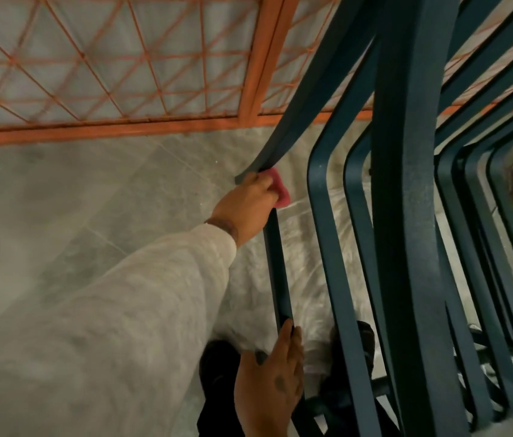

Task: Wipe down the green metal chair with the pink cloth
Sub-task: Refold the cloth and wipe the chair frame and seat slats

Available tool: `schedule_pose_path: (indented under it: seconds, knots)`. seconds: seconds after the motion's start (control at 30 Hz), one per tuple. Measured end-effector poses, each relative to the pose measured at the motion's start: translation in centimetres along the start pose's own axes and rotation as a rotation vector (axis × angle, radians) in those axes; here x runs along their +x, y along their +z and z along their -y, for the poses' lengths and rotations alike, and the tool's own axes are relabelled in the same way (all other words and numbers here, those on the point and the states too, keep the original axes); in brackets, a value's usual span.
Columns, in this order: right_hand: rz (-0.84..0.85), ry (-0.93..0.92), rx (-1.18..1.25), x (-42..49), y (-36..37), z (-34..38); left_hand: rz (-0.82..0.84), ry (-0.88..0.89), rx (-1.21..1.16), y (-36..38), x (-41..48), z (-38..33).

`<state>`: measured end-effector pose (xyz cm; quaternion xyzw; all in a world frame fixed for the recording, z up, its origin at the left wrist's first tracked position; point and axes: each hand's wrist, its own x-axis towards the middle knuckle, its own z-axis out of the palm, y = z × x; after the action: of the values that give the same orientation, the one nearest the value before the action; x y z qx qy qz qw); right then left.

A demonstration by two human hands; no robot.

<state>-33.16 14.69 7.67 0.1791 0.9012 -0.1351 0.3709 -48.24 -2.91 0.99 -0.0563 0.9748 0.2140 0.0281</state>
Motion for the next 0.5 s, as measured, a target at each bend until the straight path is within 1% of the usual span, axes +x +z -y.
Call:
schedule_pose_path:
  seconds: [0.07,0.13,0.17,0.27,0.33,0.4,0.43,0.5]
  knots:
    - [0.005,-0.002,0.004,0.0,-0.1,-0.4,0.017,-0.03,0.003,0.1,-0.1,-0.6]
    - [0.015,0.001,0.006,-0.1,-0.3,-0.5,0.076,0.003,0.065,0.2,-1.1,-1.9]
    - [0.026,0.013,0.006,-0.3,-0.3,-0.5,0.128,0.034,0.073,0.6,-2.2,-2.8]
    - [0.052,0.069,-0.016,-1.1,-0.6,-1.1,0.267,0.204,0.087,2.3,-6.8,-6.8]
    - [0.057,0.074,-0.037,-1.4,-1.0,-1.8,0.336,0.262,0.047,3.2,-10.1,-9.2]
    - [0.091,0.082,0.008,-1.6,-1.0,-2.8,0.416,0.323,0.077,3.5,-12.3,-11.0]
    - [0.107,0.089,0.043,-1.8,-1.0,-3.1,0.448,0.345,0.125,3.4,-12.8,-11.5]
    - [0.128,0.093,0.09,-1.8,-1.1,-3.5,0.437,0.344,0.15,2.9,-12.5,-11.5]
